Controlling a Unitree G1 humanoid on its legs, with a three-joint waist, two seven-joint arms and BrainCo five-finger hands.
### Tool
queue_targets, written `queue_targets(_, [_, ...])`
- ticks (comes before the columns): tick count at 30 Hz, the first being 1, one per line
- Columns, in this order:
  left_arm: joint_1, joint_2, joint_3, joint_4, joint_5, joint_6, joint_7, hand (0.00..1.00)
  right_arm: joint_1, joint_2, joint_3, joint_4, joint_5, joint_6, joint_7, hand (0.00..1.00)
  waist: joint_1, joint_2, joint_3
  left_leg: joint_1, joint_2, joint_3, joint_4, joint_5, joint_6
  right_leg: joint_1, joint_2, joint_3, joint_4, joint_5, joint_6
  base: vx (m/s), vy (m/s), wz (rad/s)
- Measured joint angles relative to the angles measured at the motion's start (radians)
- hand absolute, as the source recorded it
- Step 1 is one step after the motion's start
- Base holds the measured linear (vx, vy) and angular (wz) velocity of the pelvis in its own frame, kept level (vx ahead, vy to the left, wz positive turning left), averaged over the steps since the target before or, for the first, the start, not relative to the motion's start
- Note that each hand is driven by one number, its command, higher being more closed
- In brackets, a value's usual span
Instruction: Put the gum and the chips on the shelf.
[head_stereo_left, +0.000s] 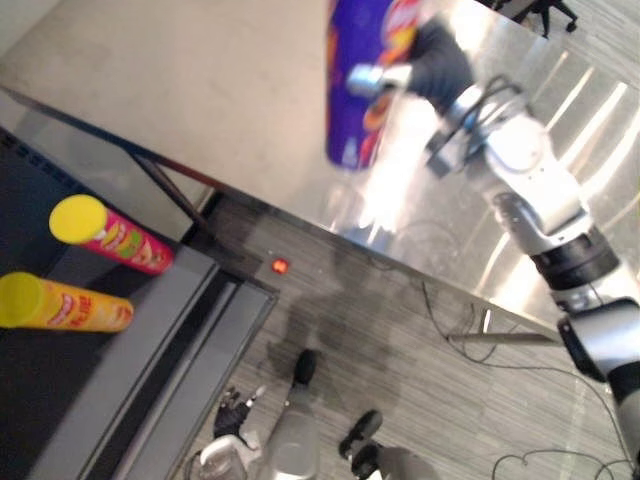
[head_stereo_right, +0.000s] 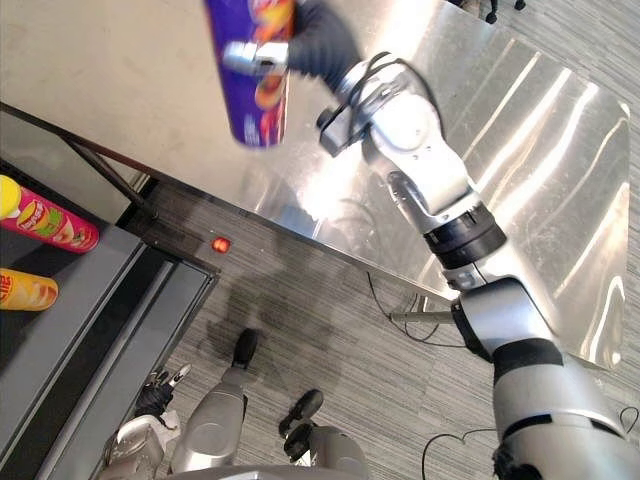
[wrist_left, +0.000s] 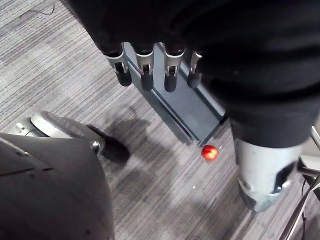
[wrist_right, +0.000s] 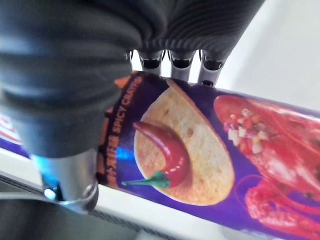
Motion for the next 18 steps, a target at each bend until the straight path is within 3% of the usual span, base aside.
queue_targets(1, [-0.002,-0.004,0.015,0.010,0.003,0.003,0.007,0.00,0.083,0.076,-0.146,-0.134,-0.149,-0.042,-0.094,1.00,-0.007,0.001,0.000,0.019,-0.004,0.002,0.000,-0.001,0.001,0.016,-0.004,0.000,0.001,-0.001,-0.001,0.00,0.022,-0.05])
queue_targets(3, [-0.004,-0.008,0.030,0.033,0.011,0.003,0.022,0.00,0.192,0.197,-0.244,-0.284,-0.306,-0.100,-0.208,1.00,-0.021,0.006,-0.002,0.040,-0.007,0.008,0.000,-0.009,0.002,0.031,-0.010,-0.001,0.008,-0.006,-0.008,-0.01,0.031,-0.12])
queue_targets(5, [-0.007,-0.012,0.033,0.046,0.033,0.004,0.048,0.00,0.307,0.307,-0.261,-0.399,-0.444,-0.150,-0.306,1.00,-0.028,0.015,-0.007,0.051,-0.009,0.021,0.000,-0.014,0.003,0.032,-0.017,0.000,0.014,-0.016,-0.014,-0.02,0.031,-0.25])
queue_targets(7, [-0.008,-0.024,0.037,0.065,0.058,0.005,0.067,0.00,0.485,0.386,-0.191,-0.488,-0.580,-0.171,-0.377,1.00,-0.055,0.042,-0.022,0.053,-0.015,0.025,-0.001,-0.018,0.007,0.032,-0.022,0.001,0.011,-0.019,-0.010,-0.01,0.026,-0.15])
queue_targets(10, [-0.003,-0.043,0.032,0.071,0.091,0.004,0.087,0.00,0.659,0.391,-0.044,-0.484,-0.750,-0.163,-0.431,1.00,-0.077,0.079,-0.048,0.066,-0.016,0.031,-0.001,-0.017,0.009,0.045,-0.022,0.007,0.006,-0.017,-0.008,0.01,0.019,-0.05])
queue_targets(13, [0.011,-0.024,-0.026,0.077,0.100,0.001,0.095,0.00,0.752,0.377,0.072,-0.411,-0.906,-0.167,-0.454,1.00,-0.081,0.082,-0.094,0.078,-0.009,0.045,-0.001,-0.019,0.006,0.053,-0.015,0.025,-0.004,-0.017,-0.008,0.04,-0.022,-0.12])
queue_targets(18, [0.013,-0.008,-0.060,0.115,0.121,-0.007,0.100,0.00,0.916,0.372,0.157,-0.313,-0.932,-0.165,-0.397,1.00,-0.101,0.083,-0.140,0.101,-0.002,0.046,-0.001,-0.023,0.000,0.077,-0.006,0.039,-0.010,-0.017,-0.008,0.02,-0.017,-0.03])
